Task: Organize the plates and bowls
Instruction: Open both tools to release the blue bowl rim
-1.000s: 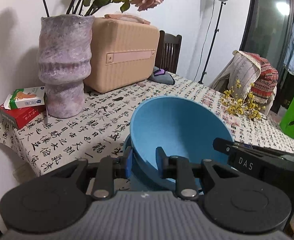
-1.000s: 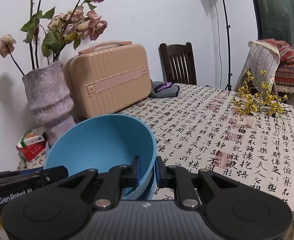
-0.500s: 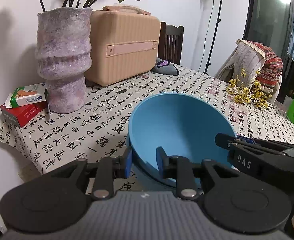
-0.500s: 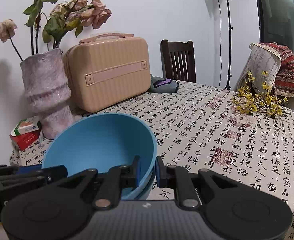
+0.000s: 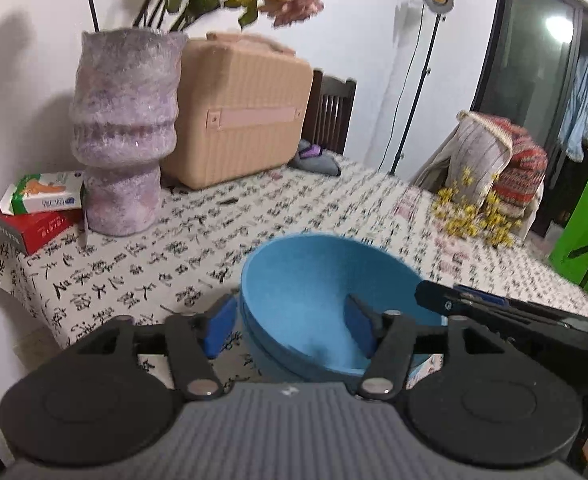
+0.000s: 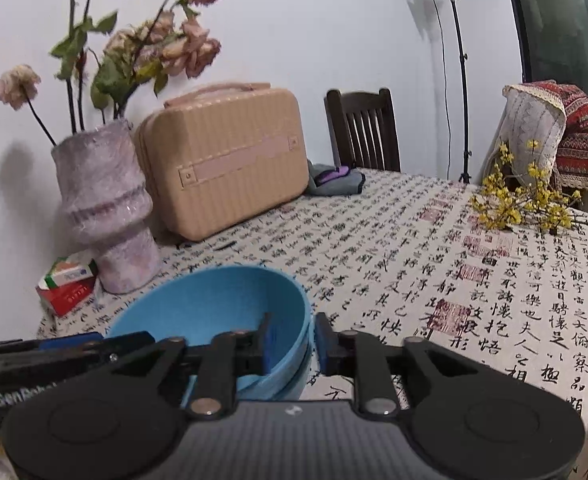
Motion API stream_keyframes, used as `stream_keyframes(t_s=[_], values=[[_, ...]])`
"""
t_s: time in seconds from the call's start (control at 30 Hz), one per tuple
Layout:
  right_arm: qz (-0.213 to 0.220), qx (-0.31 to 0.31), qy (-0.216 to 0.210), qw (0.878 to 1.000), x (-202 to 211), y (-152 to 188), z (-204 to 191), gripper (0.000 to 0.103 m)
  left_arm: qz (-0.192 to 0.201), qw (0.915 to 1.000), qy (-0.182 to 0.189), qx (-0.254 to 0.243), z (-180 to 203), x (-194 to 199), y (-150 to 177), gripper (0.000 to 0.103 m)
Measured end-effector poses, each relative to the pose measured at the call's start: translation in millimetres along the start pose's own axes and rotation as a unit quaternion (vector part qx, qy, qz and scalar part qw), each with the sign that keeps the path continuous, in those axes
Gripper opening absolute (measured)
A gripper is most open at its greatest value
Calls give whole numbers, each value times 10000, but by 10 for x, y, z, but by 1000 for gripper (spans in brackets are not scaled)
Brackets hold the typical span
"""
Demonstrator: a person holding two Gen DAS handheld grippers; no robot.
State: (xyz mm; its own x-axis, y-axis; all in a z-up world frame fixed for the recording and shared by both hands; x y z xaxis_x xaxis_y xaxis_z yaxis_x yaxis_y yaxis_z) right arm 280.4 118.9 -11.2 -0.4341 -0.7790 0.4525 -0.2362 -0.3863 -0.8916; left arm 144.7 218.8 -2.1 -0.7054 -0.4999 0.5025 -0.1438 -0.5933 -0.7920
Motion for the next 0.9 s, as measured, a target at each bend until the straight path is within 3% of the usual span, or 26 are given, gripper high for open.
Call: stream_keyframes(t_s=[0.13, 0.17, 0.2, 0.3, 0.6, 0.9], values=[[340, 8, -8, 9994, 180, 11, 101, 61, 347, 9993, 164, 28, -11, 155, -19, 86], [422, 29, -17, 9991, 225, 18, 122, 72, 444, 9988, 210, 35, -17, 198, -17, 90], [507, 56, -19, 9987, 275, 27, 141, 87, 542, 9982, 237, 36, -21, 239, -16, 102], [875, 235, 129, 9958, 477, 74, 193, 103, 914, 9953, 329, 10, -38, 385, 24, 103], [1320, 458, 986, 9853, 977, 300, 468, 103, 1336, 9881, 715, -265, 139, 520, 194, 103], [1184, 25, 2016, 9723, 1367, 667, 1142, 103, 1148, 9773, 1583, -813, 831, 304, 426, 103]])
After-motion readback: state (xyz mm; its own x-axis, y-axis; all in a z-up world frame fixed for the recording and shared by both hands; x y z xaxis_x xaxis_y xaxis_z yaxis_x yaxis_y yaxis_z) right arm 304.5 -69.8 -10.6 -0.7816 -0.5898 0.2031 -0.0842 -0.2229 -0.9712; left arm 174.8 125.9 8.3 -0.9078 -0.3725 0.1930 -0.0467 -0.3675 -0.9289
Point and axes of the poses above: each gripper's, at about its wrist camera, not at the fingertips, and x roughly against the way its jaws point, z to its right, y to its underside, the point moved 7 cm from there along -x, roughly the way its jaws point, and after that the axes turned 10 degrees about x, right-handed, at the moved point
